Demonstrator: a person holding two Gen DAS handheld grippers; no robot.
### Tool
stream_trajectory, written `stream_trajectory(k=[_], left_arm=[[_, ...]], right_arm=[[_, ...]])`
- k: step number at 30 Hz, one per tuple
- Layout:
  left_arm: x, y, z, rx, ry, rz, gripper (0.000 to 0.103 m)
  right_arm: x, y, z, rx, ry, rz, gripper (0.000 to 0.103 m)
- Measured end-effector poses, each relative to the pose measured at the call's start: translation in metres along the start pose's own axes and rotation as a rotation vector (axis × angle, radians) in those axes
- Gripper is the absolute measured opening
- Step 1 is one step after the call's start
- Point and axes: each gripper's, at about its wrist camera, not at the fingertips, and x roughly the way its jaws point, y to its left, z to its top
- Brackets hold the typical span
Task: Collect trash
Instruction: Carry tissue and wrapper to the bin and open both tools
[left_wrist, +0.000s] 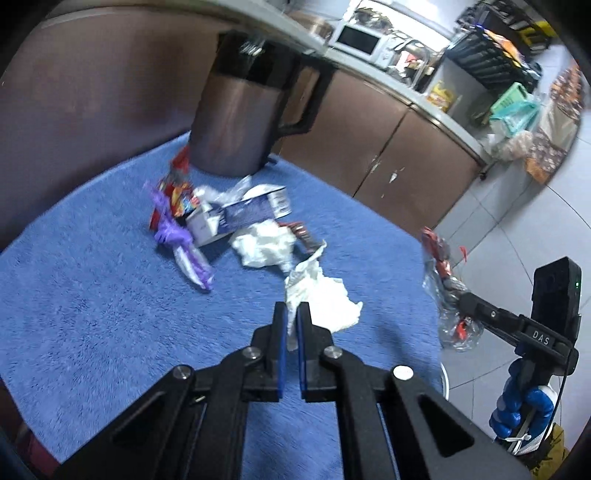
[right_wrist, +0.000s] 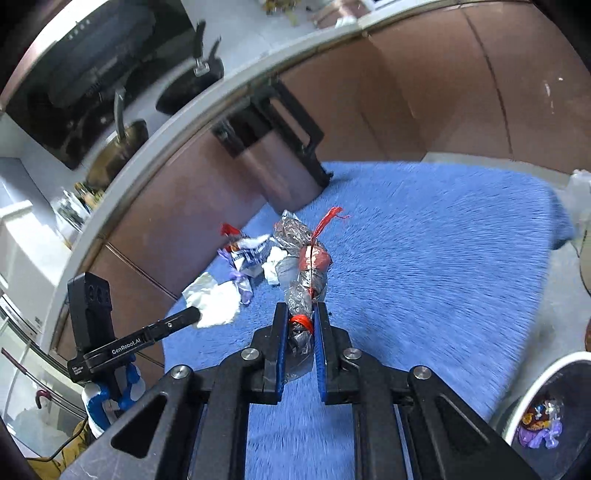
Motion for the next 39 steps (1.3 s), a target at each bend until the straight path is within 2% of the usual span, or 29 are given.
stream_trajectory(k=[5, 9, 12, 15, 16, 22, 31, 33, 35, 36, 37, 39], left_arm=[[-0.02, -0.053, -0.003, 0.087, -0.023, -0.054, 0.004], [-0.02, -0.099, -0.01, 0.159, -0.004, -0.123, 0.004], [-0.003, -0.145, -0.017, 0.23, 0.043, -0.18, 0.004], [0.02, -0.187, -0.03, 0.294, 0.098, -0.218, 0.005], [0.029, -0.204, -0.035, 0.319, 0.123, -0.23, 0.005], [0.102, -0.29, -0.073, 0.452, 0.286, -0.265, 0.005], [0.183, -0.347, -0.107, 0.506, 0.437, -0.273, 0.007], [0.195, -0.353, -0.112, 0.491, 0.466, -0.291, 0.013], [0.2, -0.349, -0.113, 0.473, 0.476, -0.296, 0.035], [0.201, -0.348, -0.112, 0.466, 0.473, -0.299, 0.039], [0.202, -0.347, -0.112, 0.453, 0.471, -0.308, 0.044], [0.204, -0.347, -0.111, 0.439, 0.47, -0.316, 0.046]], right_arm=[[-0.067, -0.011, -0.017, 0.008, -0.092, -0.05, 0.013], [-0.119, -0.032, -0.038, 0.047, -0.159, -0.123, 0.013], [-0.158, -0.061, -0.059, 0.105, -0.196, -0.214, 0.013], [-0.179, -0.094, -0.075, 0.171, -0.203, -0.292, 0.013], [-0.185, -0.11, -0.084, 0.205, -0.198, -0.342, 0.013], [-0.186, -0.179, -0.117, 0.351, -0.156, -0.462, 0.013], [-0.174, -0.25, -0.14, 0.475, -0.103, -0.556, 0.017], [-0.173, -0.258, -0.145, 0.493, -0.096, -0.561, 0.018], [-0.171, -0.266, -0.148, 0.503, -0.086, -0.575, 0.024], [-0.171, -0.27, -0.15, 0.512, -0.087, -0.575, 0.031], [-0.17, -0.272, -0.151, 0.518, -0.089, -0.577, 0.034], [-0.171, -0.274, -0.153, 0.527, -0.09, -0.592, 0.037]])
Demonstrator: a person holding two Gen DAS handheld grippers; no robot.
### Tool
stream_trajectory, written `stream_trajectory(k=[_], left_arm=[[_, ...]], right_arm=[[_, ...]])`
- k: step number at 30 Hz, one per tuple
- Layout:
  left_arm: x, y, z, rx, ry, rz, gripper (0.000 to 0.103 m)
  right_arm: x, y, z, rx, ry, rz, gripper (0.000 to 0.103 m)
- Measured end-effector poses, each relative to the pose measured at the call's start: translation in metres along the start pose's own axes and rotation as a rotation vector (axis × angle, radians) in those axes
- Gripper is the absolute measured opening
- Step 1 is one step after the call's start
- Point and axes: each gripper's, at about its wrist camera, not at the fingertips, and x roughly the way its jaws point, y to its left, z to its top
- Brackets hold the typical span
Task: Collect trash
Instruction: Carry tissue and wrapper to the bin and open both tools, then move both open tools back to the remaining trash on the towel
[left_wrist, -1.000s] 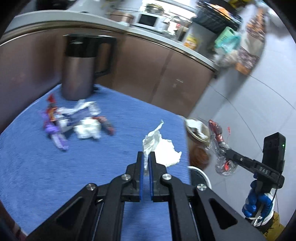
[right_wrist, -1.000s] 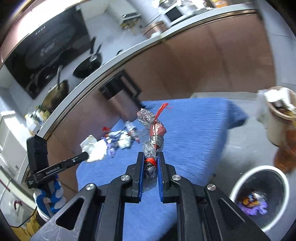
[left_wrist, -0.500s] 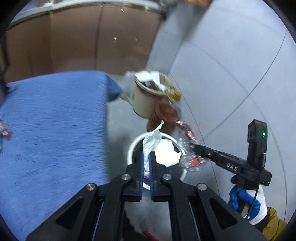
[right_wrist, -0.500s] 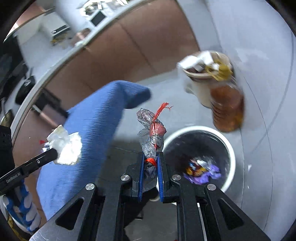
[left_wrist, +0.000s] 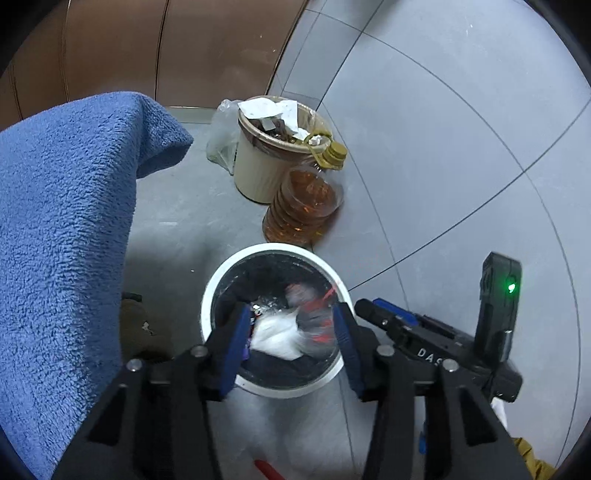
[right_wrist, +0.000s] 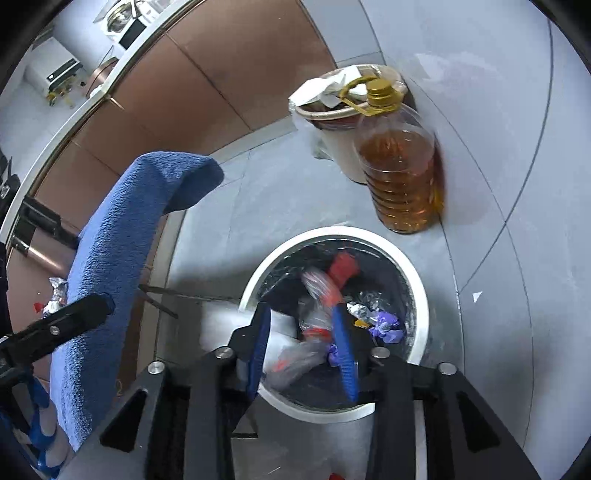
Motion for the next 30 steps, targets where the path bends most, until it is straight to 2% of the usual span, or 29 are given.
stream_trajectory(k=[6, 10, 14, 19, 22, 24, 30], left_arm=[[-0.014, 0.005, -0.003, -0.018, -0.043, 0.003, 0.047], [-0.038, 0.007, -0.008, -0.014, -0.113, 0.036, 0.047], [-0.072, 0.01, -0.013, -0.018, -0.226, 0.074, 0.047], [-0.118, 0.019, -0.021, 0.004, -0.305, 0.13, 0.047], [-0.147, 0.033, -0.027, -0.028, -0.343, 0.133, 0.047], [-0.172, 0.044, -0.034, -0.05, -0.389, 0.155, 0.051], [-0.226, 0.078, -0.053, -0.12, -0.473, 0.205, 0.051]], right_arm=[[-0.005, 0.002, 0.001, 0.001, -0.015, -0.01, 0.04], [-0.014, 0.016, 0.0, -0.032, -0.032, -0.013, 0.041], [-0.033, 0.035, 0.002, -0.083, -0.07, -0.016, 0.043], [-0.07, 0.075, 0.006, -0.175, -0.151, 0.006, 0.043], [-0.095, 0.103, 0.007, -0.228, -0.206, 0.042, 0.043], [-0.109, 0.122, 0.007, -0.261, -0.234, 0.066, 0.044], [-0.142, 0.174, 0.001, -0.353, -0.289, 0.133, 0.045]])
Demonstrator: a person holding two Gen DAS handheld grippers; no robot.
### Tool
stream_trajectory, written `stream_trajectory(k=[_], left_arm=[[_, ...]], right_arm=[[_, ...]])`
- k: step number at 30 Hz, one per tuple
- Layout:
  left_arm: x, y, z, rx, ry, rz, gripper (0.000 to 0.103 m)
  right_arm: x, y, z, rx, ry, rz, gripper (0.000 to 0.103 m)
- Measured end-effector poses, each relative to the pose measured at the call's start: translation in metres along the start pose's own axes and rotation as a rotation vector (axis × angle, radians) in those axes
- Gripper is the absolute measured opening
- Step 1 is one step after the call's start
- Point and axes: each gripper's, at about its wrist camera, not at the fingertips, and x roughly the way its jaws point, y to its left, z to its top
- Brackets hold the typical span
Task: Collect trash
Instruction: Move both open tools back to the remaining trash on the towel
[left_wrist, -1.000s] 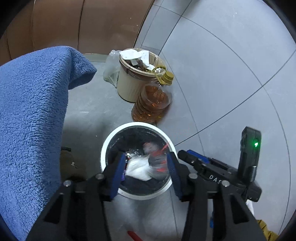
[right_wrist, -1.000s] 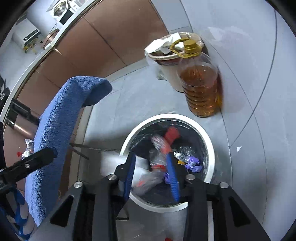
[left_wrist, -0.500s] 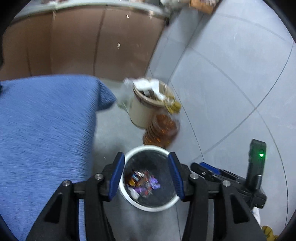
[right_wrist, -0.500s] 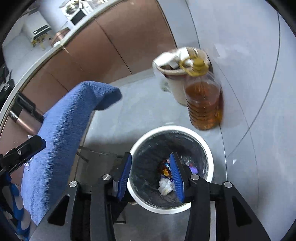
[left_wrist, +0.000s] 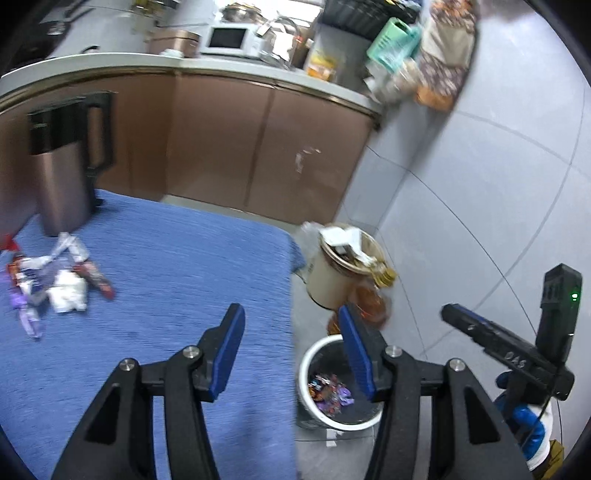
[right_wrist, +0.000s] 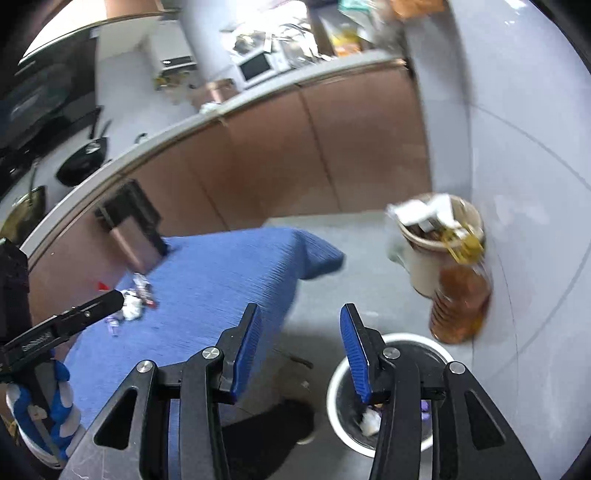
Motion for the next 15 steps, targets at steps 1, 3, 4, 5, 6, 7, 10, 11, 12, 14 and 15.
stream_trajectory(k=[1, 3, 4, 5, 6, 7, 10, 11, 12, 14, 15], left_arm=[[-0.005, 0.006, 0.0, -0.009, -0.006, 0.007, 0.051], [-0.018, 0.025, 0.0, -0.04, -0.019, 0.02, 0.051], [-0.025, 0.034, -0.001, -0.054, -0.027, 0.033, 0.051], [-0.034, 0.043, -0.003, -0.066, -0.04, 0.051, 0.051], [-0.039, 0.051, -0.004, -0.072, -0.048, 0.066, 0.051], [-0.044, 0.059, -0.005, -0.08, -0.056, 0.085, 0.051], [-0.058, 0.087, -0.009, -0.121, -0.07, 0.128, 0.051], [-0.061, 0.098, -0.012, -0.141, -0.072, 0.144, 0.051], [-0.064, 0.108, -0.014, -0.158, -0.073, 0.16, 0.051], [-0.068, 0.128, -0.018, -0.185, -0.073, 0.192, 0.051], [-0.068, 0.137, -0.02, -0.197, -0.071, 0.207, 0.051]], right_arm=[[-0.003, 0.009, 0.003, -0.015, -0.008, 0.013, 0.046], [-0.008, 0.026, 0.008, -0.041, -0.018, 0.035, 0.046], [-0.009, 0.032, 0.009, -0.051, -0.02, 0.043, 0.046], [-0.011, 0.04, 0.011, -0.063, -0.022, 0.05, 0.046], [-0.012, 0.047, 0.012, -0.077, -0.023, 0.056, 0.046], [-0.012, 0.056, 0.014, -0.095, -0.025, 0.064, 0.046], [-0.01, 0.077, 0.018, -0.131, -0.025, 0.084, 0.046], [-0.009, 0.082, 0.019, -0.14, -0.023, 0.09, 0.046], [-0.007, 0.088, 0.02, -0.151, -0.021, 0.098, 0.046], [-0.001, 0.101, 0.022, -0.172, -0.013, 0.113, 0.046], [0.004, 0.107, 0.023, -0.182, -0.007, 0.12, 0.046]])
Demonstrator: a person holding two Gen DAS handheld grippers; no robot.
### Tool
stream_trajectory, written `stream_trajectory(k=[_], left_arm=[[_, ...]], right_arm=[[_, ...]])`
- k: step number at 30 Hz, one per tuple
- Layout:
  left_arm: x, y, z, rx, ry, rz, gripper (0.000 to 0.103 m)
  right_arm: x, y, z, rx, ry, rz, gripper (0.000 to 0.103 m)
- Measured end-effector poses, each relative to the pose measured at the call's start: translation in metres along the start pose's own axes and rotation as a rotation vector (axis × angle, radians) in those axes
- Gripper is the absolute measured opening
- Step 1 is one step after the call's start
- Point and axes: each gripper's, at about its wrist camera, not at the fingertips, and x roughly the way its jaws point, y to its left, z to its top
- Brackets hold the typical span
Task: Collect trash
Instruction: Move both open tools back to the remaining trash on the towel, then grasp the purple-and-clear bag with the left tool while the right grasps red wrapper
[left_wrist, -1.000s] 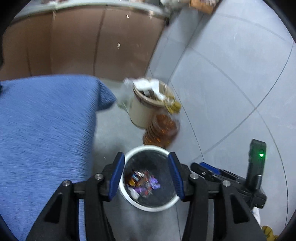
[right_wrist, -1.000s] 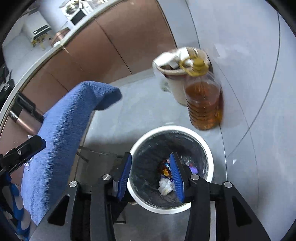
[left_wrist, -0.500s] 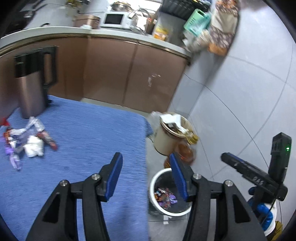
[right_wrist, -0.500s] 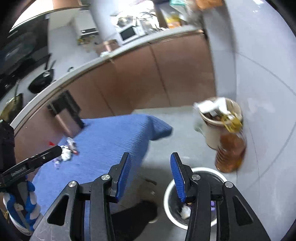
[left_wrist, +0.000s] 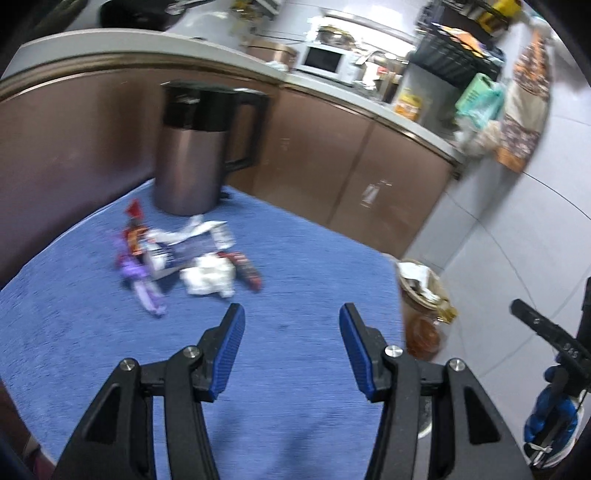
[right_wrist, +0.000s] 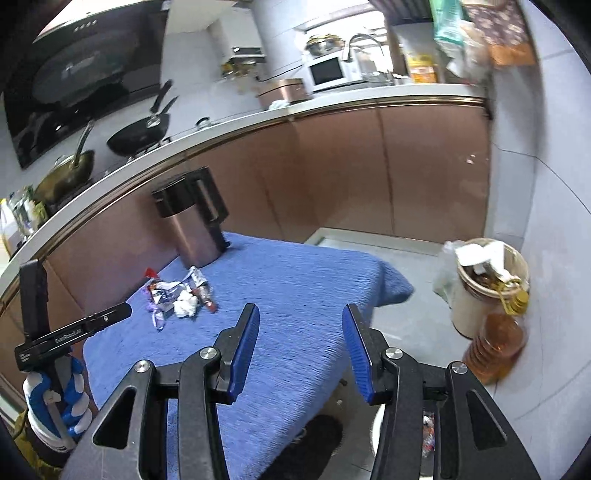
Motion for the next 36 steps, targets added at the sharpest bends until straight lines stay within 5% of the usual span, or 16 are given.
stream_trajectory(k=[13, 25, 36], left_arm=[[0.052, 0.115, -0.012, -0.194, 0.114, 0.124, 0.051], [0.119, 0.148, 0.003, -0.223, 0.191, 0.193, 0.05], [0.144, 0.158, 0.012, -0.203, 0.185, 0.228, 0.037]], right_arm=[[0.108, 0.066, 0.011, -0.148, 0.142, 0.114, 0.046], [0.254, 0.123, 0.004, -0.267, 0.335, 0.196, 0.046], [0.322, 0.166, 0.001, -0.365, 0.409, 0.244, 0.039]])
